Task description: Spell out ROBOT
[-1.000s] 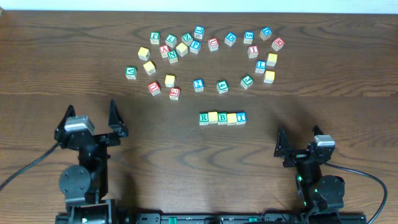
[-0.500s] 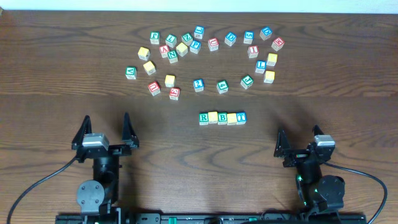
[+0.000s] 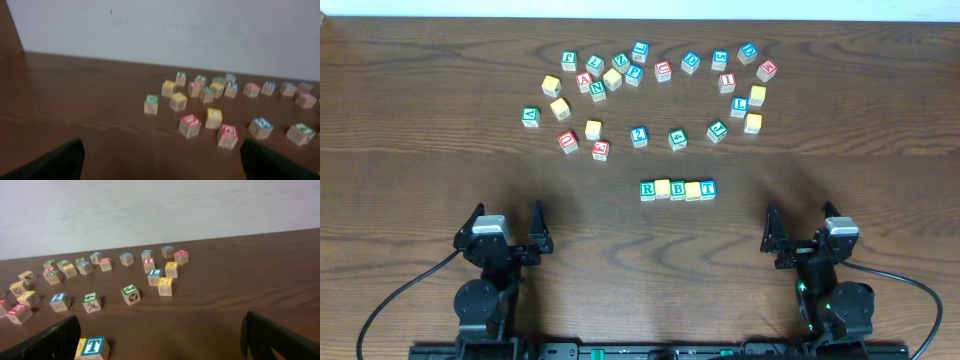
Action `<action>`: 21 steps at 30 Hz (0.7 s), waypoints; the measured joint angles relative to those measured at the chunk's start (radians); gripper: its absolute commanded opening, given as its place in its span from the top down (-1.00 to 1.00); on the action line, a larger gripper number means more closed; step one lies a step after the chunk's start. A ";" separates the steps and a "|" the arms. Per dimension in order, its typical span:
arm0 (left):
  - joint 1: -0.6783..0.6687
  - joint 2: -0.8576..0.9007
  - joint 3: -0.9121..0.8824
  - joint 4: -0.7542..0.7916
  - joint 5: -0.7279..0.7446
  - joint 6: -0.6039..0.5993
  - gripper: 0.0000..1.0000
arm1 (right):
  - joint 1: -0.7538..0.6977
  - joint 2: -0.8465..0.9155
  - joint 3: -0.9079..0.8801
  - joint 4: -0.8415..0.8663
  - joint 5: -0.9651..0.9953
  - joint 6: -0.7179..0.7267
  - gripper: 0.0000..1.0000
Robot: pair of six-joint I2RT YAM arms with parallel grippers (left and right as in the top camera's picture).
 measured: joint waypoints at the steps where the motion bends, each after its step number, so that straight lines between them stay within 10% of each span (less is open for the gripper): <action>1: 0.000 0.000 0.002 -0.003 0.001 0.000 -0.95 | 0.000 0.000 0.000 -0.002 0.000 0.000 -0.98; 21: 0.000 0.010 0.002 -0.006 0.001 0.000 -0.96 | 0.000 0.000 0.000 -0.003 0.000 0.000 -0.99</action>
